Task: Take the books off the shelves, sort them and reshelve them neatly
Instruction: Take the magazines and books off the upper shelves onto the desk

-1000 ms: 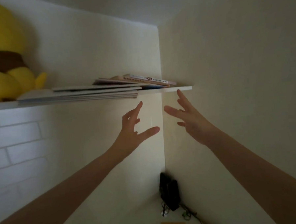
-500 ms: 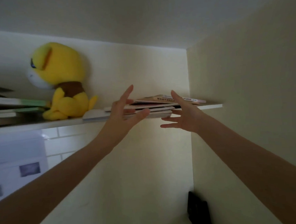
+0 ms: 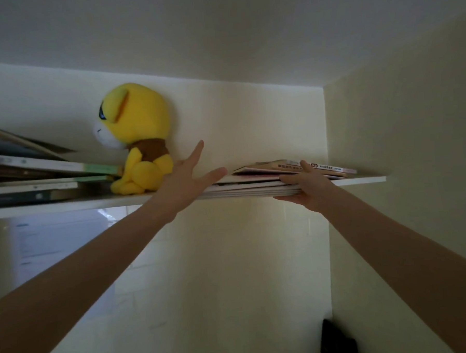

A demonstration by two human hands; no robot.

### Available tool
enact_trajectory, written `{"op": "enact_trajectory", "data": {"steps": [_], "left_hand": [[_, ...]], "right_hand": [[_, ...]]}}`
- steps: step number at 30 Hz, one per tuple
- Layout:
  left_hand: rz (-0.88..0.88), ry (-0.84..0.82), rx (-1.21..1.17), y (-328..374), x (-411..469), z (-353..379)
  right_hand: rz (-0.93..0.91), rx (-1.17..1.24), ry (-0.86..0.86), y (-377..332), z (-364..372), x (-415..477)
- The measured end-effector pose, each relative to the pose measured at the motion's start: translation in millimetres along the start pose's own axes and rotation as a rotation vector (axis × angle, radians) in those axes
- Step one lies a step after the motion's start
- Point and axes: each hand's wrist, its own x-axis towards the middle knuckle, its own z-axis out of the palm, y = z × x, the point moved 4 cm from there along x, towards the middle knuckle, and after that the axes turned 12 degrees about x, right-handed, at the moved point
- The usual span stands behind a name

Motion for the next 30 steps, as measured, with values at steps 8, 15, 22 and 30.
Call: {"op": "enact_trajectory", "data": {"steps": [8,15,22,30], "left_hand": [[0.032,-0.088,-0.03,-3.3,-7.7,6.3],[-0.012,0.028,0.0,-11.5,-25.4,5.7],[0.112,-0.052,-0.109,24.6,-75.3,14.1],[-0.171,-0.296,-0.288,19.6,-52.7,31.0]], "right_hand": [[-0.037,-0.065,0.027,2.4,2.2,1.0],[-0.093,-0.028,0.054,1.3,11.1,-25.2],[-0.188,-0.08,0.021,9.7,24.3,-51.4],[-0.139,0.051,0.018,13.1,31.3,-71.6]]}}
